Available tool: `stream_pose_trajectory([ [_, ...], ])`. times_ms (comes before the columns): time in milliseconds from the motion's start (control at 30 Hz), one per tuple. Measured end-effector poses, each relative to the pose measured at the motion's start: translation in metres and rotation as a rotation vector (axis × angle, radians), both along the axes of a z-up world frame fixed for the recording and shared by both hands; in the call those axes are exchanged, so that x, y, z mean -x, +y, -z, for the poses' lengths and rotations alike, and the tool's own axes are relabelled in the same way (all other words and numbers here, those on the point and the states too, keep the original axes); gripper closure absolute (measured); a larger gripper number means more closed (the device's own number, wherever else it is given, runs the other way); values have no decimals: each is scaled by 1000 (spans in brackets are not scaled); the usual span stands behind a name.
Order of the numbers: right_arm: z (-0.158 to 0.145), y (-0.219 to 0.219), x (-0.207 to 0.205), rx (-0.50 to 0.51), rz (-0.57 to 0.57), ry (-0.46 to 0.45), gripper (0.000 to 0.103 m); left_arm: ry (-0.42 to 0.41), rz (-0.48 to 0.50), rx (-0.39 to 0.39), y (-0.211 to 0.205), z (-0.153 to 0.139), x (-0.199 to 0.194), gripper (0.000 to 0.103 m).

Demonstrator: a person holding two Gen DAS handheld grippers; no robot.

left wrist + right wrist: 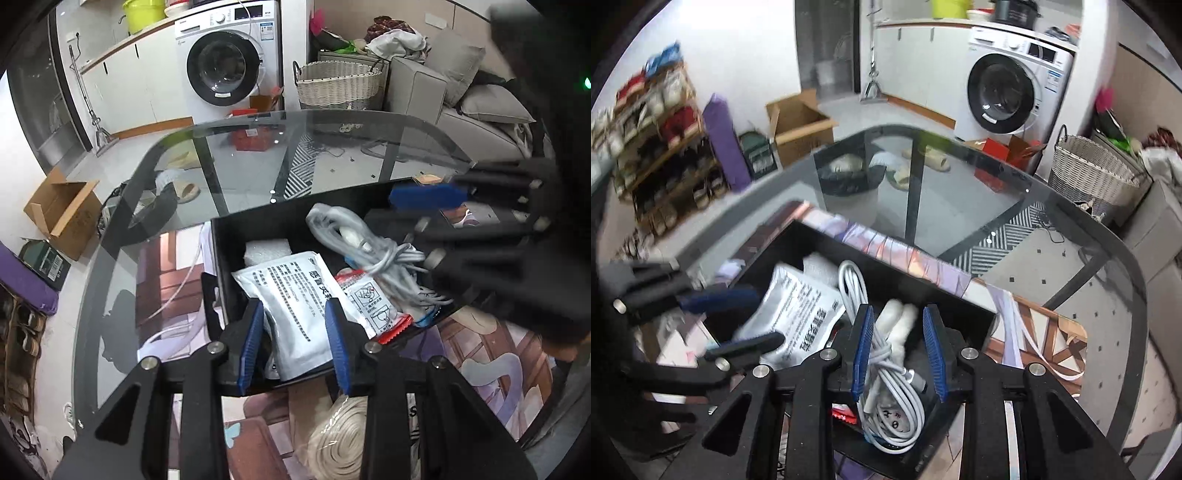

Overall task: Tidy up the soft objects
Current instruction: 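Grasp the adidas rope bag with the right gripper while the left gripper grasps the plain rope bag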

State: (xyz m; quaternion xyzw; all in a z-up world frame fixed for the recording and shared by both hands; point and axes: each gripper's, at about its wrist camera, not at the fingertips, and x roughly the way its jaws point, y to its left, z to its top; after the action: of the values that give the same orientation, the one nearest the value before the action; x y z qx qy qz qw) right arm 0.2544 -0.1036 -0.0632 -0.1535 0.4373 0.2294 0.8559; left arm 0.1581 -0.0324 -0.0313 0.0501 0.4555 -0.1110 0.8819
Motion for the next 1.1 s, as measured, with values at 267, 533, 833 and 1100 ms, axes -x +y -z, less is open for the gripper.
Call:
stream_pose_trajectory([
  [267, -10, -14, 5, -36, 27, -10, 74, -54, -8, 15, 12, -16, 14, 59],
  [533, -27, -35, 72, -196, -46, 185, 41, -102, 41, 4, 26, -27, 65, 46],
  [833, 33, -6, 105, -133, 59, 245, 40, 7, 60, -96, 31, 26, 90, 45],
  [1100, 48, -21, 106, 58, 4, 228, 37, -16, 132, -85, 4, 23, 90, 44],
])
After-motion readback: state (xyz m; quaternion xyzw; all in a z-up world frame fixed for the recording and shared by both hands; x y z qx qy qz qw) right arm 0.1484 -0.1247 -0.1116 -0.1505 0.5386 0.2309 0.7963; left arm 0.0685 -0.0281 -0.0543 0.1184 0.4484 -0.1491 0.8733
